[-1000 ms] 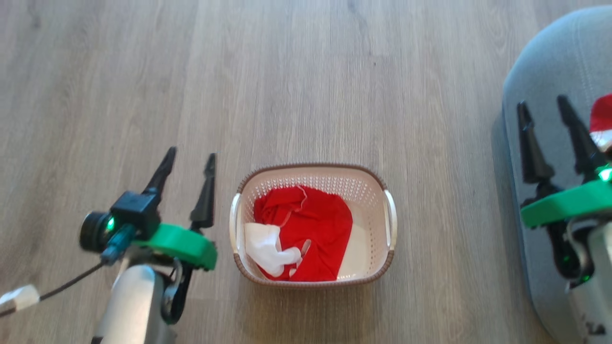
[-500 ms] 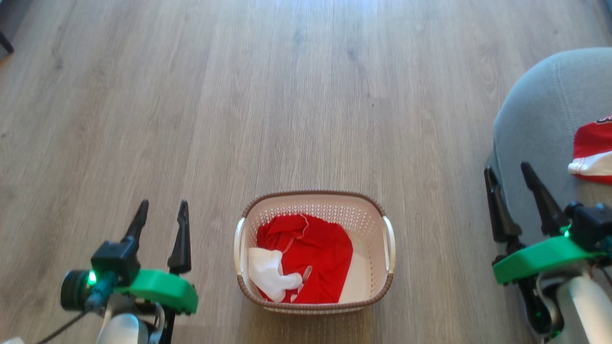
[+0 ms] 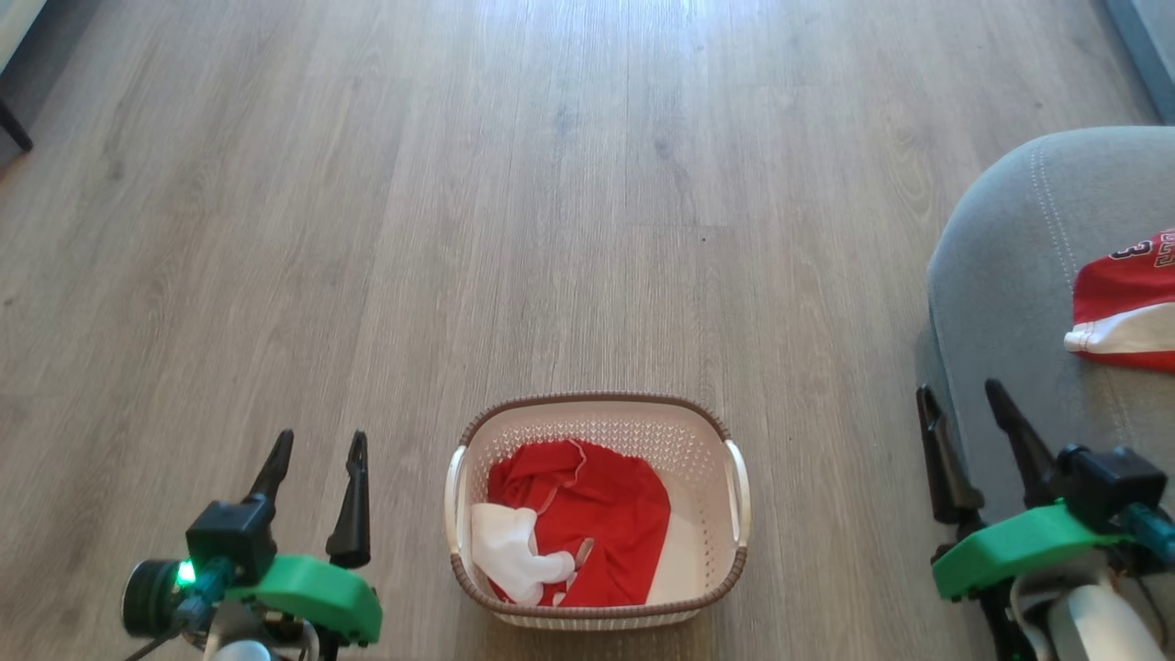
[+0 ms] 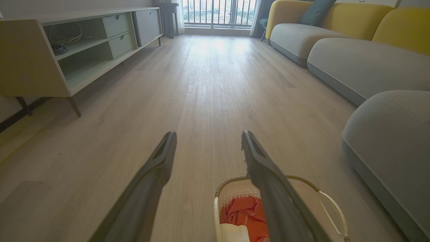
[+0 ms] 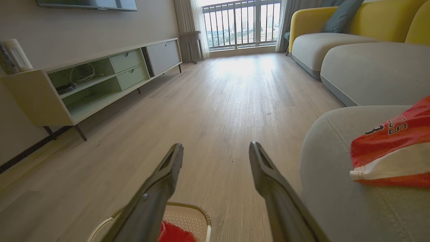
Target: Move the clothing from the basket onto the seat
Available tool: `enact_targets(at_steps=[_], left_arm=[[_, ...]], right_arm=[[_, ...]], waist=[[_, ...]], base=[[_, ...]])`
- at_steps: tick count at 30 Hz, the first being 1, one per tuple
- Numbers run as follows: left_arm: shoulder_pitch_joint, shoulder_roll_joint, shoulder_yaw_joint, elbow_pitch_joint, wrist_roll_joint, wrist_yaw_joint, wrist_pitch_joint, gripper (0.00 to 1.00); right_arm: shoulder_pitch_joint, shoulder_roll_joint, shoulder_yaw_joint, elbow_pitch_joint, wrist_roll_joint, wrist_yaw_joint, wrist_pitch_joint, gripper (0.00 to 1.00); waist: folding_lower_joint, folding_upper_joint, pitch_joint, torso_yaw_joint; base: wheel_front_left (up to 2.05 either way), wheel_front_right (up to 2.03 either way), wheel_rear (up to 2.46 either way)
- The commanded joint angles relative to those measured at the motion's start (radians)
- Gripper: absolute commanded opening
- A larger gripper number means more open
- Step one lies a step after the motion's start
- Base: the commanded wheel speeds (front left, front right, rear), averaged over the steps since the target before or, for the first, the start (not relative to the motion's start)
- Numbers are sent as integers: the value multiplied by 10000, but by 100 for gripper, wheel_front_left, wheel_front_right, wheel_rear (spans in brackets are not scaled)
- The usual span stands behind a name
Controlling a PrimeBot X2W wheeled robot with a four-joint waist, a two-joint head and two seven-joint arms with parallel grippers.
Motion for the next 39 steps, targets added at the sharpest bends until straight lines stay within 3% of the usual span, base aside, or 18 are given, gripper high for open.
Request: enact_targets(at_steps=[1, 15, 26, 39], left_arm=[[-472, 63, 398, -215, 101, -18, -49, 100], [-775, 63, 47, 91, -115, 39, -49, 100], [-2120, 63, -952, 472, -468, 90, -49, 100], [-4961, 62, -2725, 2559, -1142, 349, -49, 100]], right_arm=[[-246, 35, 162, -138, -82, -2, -64, 100], [-996, 153, 468, 267, -159, -2, -65, 100], [-2576, -78, 804, -98, -57, -2, -65, 100], [-4618, -359, 1050, -651, 13, -2, -65, 100]], waist=[[1, 0, -17, -27], [1, 0, 336, -259], [1, 0, 3117, -596], [1, 0, 6627, -1186]], base=[[0, 0, 0], [0, 0, 0], [0, 0, 0], [0, 0, 0]])
